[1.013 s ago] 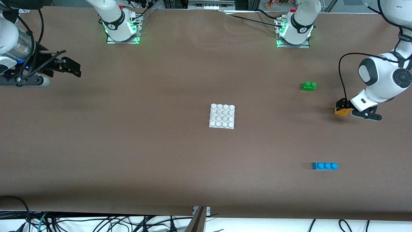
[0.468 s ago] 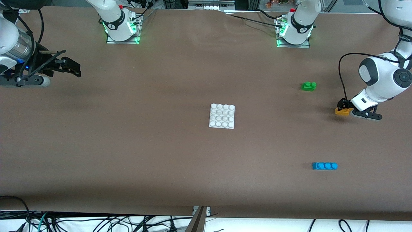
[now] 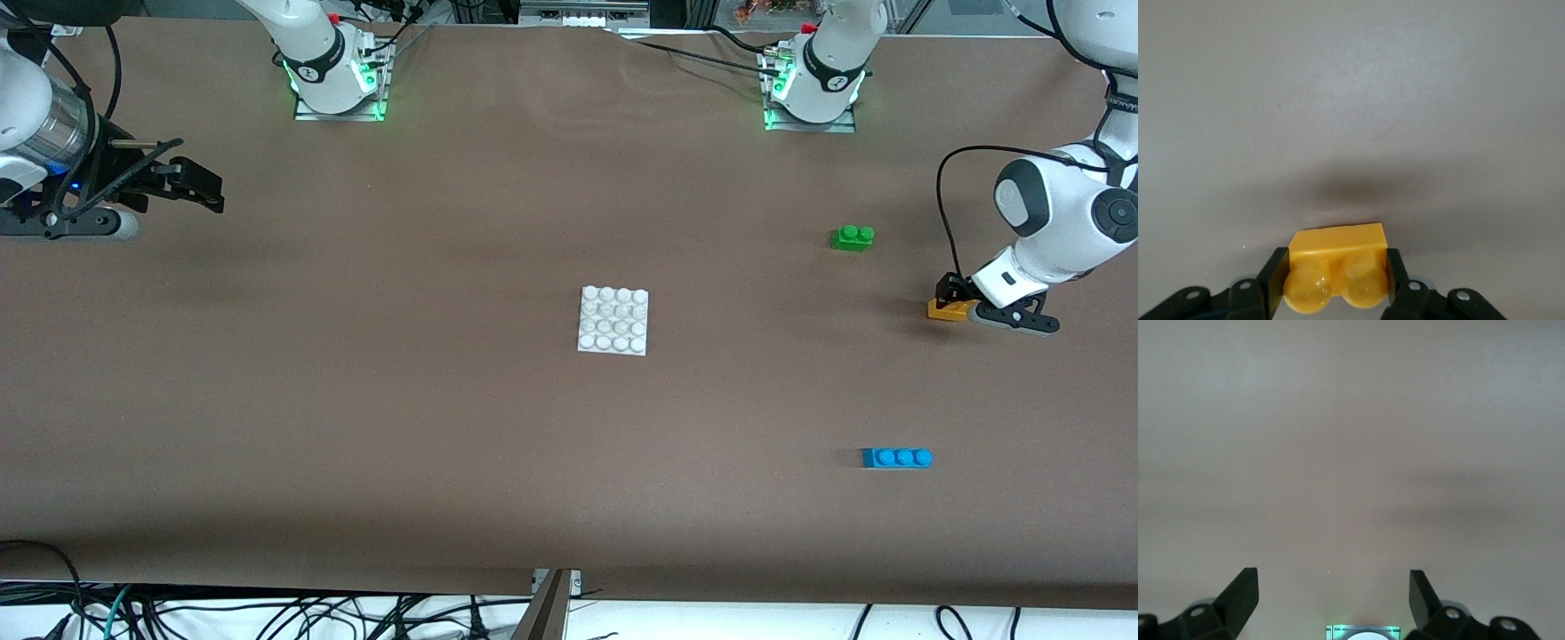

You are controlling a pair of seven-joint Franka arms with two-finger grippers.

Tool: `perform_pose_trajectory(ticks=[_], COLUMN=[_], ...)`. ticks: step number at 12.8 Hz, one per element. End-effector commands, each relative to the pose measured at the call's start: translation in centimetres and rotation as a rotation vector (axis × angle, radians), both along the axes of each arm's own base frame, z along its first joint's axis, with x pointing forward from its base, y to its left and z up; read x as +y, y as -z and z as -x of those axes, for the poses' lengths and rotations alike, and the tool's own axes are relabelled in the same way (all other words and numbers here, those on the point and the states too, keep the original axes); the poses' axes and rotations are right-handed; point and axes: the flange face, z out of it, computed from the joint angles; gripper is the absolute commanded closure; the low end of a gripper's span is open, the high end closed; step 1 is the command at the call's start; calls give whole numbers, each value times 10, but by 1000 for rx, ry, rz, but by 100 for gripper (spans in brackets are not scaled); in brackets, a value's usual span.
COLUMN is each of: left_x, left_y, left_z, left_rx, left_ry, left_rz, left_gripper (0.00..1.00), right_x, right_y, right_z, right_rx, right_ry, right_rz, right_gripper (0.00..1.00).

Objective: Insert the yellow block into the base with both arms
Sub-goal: 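Close the left gripper on the yellow block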

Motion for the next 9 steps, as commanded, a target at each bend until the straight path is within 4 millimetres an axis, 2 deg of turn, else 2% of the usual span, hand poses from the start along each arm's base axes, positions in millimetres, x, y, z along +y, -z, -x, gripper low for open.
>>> perform_pose_trajectory(ticks=[1, 3, 4, 6, 9], left_x=[-20, -44, -65, -125, -233], left_y=[-54, -93, -112, -139, -172], left_z=[-28, -55, -67, -75, -76], left_rx=[39, 82, 102, 193, 221], left_ry=[50, 80, 91, 80, 46], left_rz=[-3, 15, 22, 38, 34], left_gripper=[74, 74, 74, 74, 75], right_x=[0, 1, 0, 0, 0], right_y=[-3, -3, -3, -3, -3], right_z=[7, 7, 7, 7, 7], right_rx=[-7, -6, -6, -4, -4], right_ry=[-14, -16, -14, -14, -14], right_rz=[14, 14, 14, 14, 14], right_gripper=[0, 0, 0, 0, 0])
